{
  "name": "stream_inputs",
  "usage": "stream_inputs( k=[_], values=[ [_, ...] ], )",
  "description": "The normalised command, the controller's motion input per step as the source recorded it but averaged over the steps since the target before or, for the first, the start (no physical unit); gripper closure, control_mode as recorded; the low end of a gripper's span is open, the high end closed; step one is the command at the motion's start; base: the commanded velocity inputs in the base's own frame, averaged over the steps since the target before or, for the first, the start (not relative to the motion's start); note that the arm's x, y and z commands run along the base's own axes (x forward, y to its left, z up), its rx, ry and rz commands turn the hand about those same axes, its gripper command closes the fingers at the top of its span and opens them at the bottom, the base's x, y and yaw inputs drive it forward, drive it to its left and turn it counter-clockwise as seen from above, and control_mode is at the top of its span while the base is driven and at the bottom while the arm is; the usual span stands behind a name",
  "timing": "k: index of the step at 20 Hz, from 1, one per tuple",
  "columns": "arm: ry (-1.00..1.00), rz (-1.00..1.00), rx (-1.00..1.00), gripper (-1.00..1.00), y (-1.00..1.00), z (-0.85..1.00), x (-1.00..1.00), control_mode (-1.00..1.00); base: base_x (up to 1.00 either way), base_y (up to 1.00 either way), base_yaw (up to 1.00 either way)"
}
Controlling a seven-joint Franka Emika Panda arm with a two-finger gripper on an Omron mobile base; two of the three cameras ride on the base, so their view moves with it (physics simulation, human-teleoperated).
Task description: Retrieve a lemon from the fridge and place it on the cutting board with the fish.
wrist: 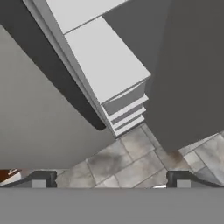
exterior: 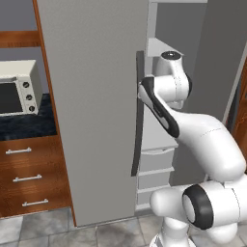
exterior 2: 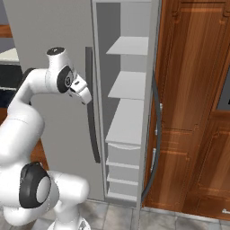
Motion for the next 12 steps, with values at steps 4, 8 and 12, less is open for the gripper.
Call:
stream_inputs(
  k=[4, 8, 12],
  values=[
    [-0.11, 0.18, -0.16, -1.00, 0.02, 0.57, 0.06, -1.00, 0.00, 0.00, 0.00],
    [-0.01, 0.27, -0.23, -1.00, 0.00, 0.42, 0.25, -1.00, 0.00, 0.00, 0.00],
    [-0.01, 0.00, 0.02, -1.00, 0.00, -0.02, 0.11, -1.00, 0.00, 0.00, 0.00]
  ],
)
